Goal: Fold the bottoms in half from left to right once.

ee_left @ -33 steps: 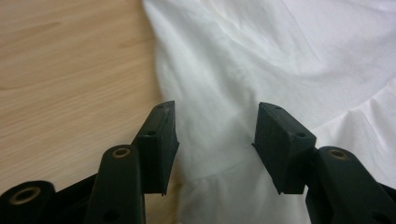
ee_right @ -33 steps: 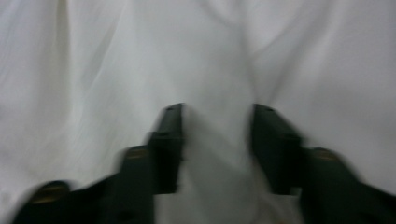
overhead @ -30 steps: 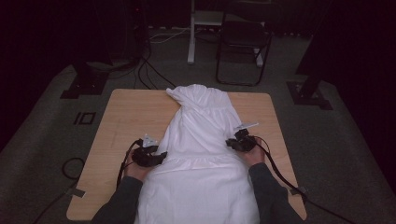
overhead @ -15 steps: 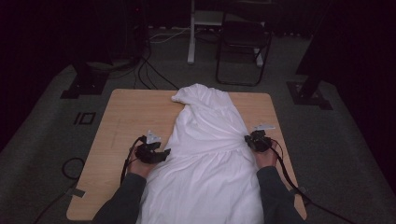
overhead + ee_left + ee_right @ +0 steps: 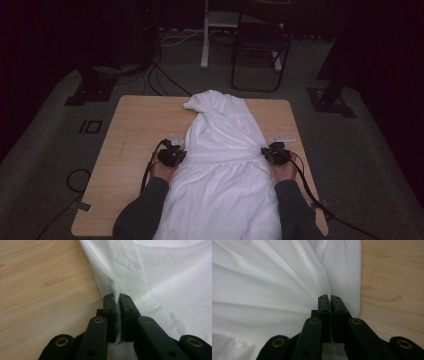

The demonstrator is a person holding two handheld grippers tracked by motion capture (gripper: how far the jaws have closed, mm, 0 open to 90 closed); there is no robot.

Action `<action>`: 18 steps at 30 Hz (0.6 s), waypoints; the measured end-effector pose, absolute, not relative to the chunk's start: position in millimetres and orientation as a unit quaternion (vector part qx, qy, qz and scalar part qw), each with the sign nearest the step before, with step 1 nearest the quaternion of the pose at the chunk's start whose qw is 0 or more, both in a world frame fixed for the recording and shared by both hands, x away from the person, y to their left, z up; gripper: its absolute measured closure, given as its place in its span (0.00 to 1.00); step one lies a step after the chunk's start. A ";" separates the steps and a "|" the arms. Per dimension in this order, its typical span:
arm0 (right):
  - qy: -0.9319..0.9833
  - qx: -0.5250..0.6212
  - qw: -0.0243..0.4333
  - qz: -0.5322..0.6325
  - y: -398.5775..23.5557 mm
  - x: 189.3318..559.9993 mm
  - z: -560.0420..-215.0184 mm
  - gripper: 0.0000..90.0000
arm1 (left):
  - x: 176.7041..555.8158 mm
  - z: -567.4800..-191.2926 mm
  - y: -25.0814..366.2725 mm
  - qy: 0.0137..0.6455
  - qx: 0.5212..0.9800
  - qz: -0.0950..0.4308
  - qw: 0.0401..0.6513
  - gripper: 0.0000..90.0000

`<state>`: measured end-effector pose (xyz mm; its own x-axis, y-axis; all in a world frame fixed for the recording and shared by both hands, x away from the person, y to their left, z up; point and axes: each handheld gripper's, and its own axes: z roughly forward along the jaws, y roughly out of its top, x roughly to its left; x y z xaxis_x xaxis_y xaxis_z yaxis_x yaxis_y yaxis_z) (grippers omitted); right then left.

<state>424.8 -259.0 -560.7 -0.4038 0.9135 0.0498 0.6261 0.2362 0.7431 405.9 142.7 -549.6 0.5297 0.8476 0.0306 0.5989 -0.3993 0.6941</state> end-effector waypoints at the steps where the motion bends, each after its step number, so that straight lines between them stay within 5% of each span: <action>1: 0.760 0.507 0.201 0.354 -258.3 421.4 -560.7 0.97 | 400.4 -550.0 144.4 0.444 0.814 0.195 0.321 0.95; 14: 0.790 0.464 0.176 0.360 -247.0 328.0 -563.5 0.98 | 300.9 -559.5 177.0 0.437 0.804 0.207 0.346 0.93; 18: 0.804 0.460 0.131 0.353 -247.8 300.1 -560.1 0.97 | 290.7 -560.9 178.0 0.422 0.810 0.220 0.343 0.91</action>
<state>300.1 -247.8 -560.1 -0.5419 0.8326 0.1143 0.6475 0.3268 0.6884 290.7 178.0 -560.9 0.5471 0.8343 0.0675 0.5323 -0.4090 0.7412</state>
